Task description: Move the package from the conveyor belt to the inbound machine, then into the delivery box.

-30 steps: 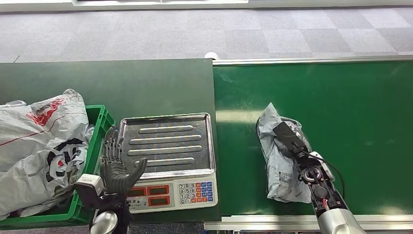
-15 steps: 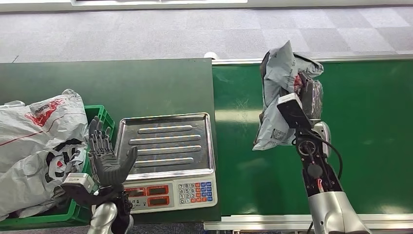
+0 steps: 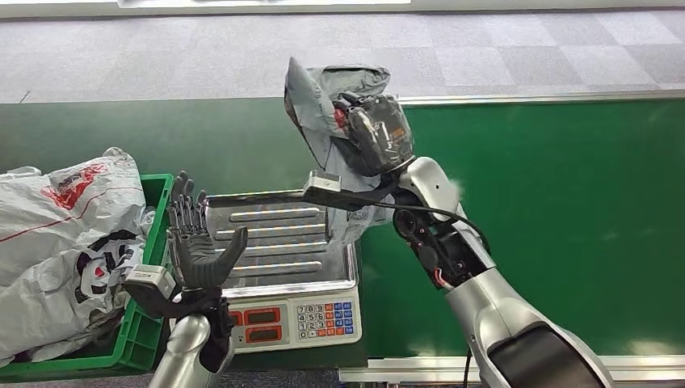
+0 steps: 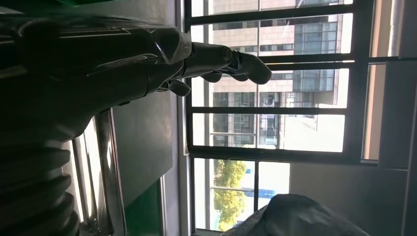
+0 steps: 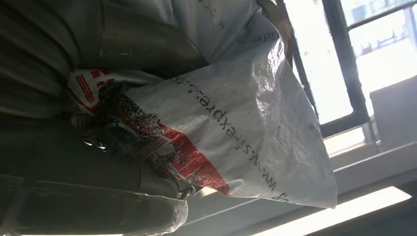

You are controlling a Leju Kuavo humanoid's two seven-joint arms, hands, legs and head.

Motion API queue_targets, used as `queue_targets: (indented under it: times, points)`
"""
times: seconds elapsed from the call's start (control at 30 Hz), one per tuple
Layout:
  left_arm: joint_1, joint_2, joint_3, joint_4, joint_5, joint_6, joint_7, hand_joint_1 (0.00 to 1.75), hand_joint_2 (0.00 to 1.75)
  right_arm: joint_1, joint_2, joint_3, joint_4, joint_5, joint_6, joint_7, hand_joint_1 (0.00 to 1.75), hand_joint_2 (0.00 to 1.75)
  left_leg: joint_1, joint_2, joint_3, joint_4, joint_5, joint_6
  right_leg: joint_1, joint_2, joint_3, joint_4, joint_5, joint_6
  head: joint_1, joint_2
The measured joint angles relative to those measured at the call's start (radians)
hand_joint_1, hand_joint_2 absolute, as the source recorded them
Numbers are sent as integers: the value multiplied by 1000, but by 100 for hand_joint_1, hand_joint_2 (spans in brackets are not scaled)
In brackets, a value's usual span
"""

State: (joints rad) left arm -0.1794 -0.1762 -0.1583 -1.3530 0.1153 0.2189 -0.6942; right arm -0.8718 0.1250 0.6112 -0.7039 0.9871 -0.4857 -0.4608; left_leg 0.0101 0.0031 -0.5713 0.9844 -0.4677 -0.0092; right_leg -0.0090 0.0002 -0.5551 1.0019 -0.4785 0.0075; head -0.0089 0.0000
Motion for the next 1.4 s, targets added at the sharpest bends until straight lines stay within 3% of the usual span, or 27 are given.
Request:
queue_targets:
  times: [0.17,0.33,0.47,0.7,1.0,1.23,1.4]
  points:
    - [-11,0,2,1,0,17,0,0,175,-11,34,102,47,15,45,-8,175,175,0,-1,0,0,0,0,0,0,0,0,0,0,0,0]
    - [-14,0,4,1,-1,29,0,0,175,-13,40,127,60,16,66,-12,175,175,0,-1,0,0,0,0,0,0,0,0,0,0,0,0]
    - [-14,3,30,-17,-43,71,0,0,175,-15,60,242,136,19,196,-12,175,175,0,-2,0,0,0,0,0,0,0,0,0,0,0,0]
    - [-8,8,54,-47,-45,71,0,0,175,-16,70,289,223,-13,391,51,175,175,0,-2,0,0,0,0,0,-1,0,0,0,0,0,0]
    - [4,9,62,-87,-52,89,0,0,175,-28,76,305,268,-37,438,65,175,175,0,-2,0,0,0,0,0,-1,0,0,0,0,0,0]
    - [16,9,63,-134,-53,104,0,0,175,-24,77,313,278,-53,428,38,175,175,0,-2,0,0,0,0,0,-1,0,0,0,0,0,0]
    - [15,9,59,-138,-53,105,0,0,175,-17,92,326,283,-63,477,5,175,175,0,-1,0,0,0,0,0,-1,0,0,0,0,0,0]
